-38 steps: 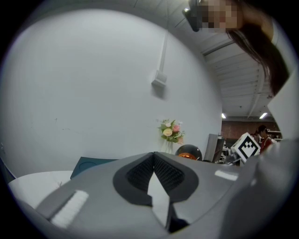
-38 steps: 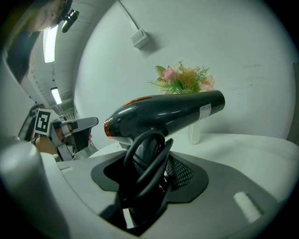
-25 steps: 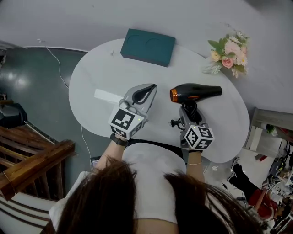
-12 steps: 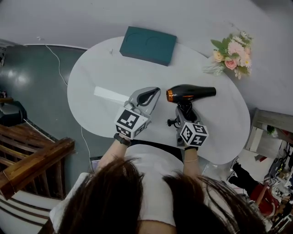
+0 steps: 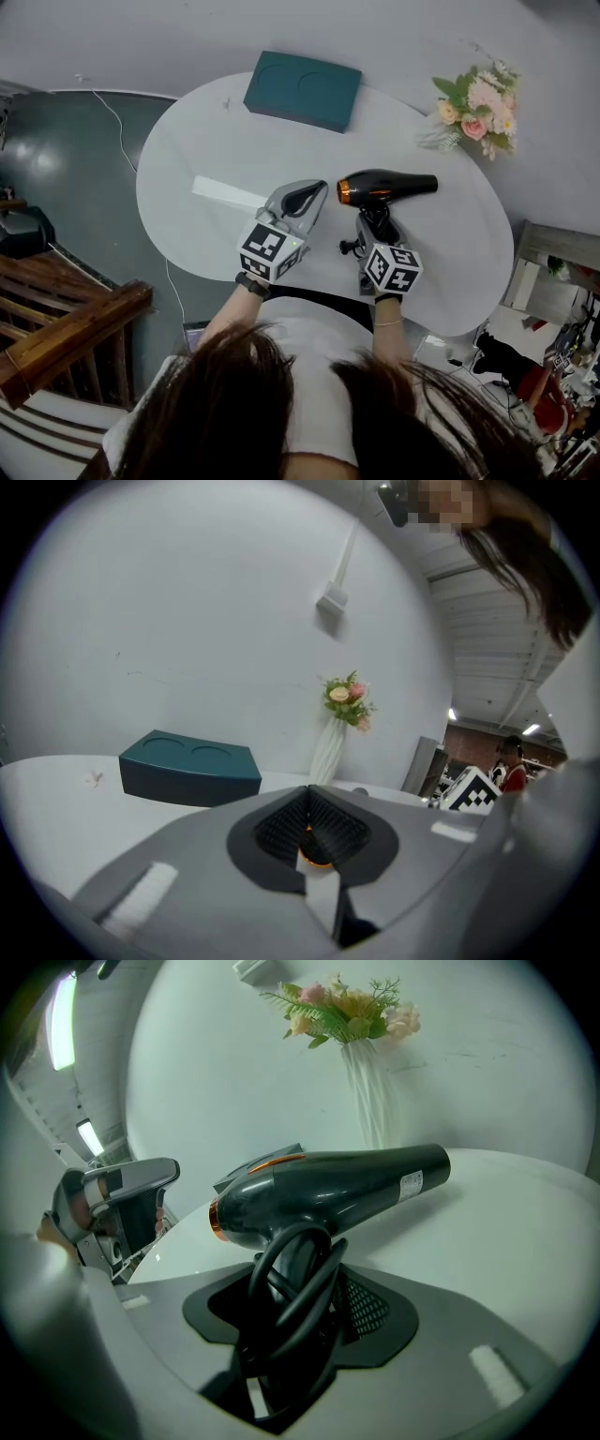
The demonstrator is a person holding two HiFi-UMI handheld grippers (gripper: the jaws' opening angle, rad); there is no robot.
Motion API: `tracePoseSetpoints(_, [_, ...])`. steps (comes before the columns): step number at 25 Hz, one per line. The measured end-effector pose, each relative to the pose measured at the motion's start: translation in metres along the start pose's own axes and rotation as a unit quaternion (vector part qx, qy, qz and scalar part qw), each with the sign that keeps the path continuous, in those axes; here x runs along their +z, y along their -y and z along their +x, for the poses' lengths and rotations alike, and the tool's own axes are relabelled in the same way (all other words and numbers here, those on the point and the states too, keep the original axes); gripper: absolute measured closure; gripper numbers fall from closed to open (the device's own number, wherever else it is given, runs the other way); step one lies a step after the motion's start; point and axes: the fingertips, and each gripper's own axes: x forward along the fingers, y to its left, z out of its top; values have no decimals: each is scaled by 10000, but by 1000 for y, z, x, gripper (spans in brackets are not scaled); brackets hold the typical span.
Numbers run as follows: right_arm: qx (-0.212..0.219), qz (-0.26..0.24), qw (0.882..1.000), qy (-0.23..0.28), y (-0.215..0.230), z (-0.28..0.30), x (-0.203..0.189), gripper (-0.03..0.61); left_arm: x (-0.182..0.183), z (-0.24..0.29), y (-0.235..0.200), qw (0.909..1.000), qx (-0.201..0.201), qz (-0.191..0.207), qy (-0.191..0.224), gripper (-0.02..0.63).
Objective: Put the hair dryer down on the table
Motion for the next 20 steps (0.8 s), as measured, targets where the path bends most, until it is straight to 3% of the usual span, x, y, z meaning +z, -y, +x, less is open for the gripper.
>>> tracePoseSetpoints(20, [176, 22, 9992, -349, 3, 8, -10, 352, -14, 6, 10, 9999, -37, -58, -140, 555])
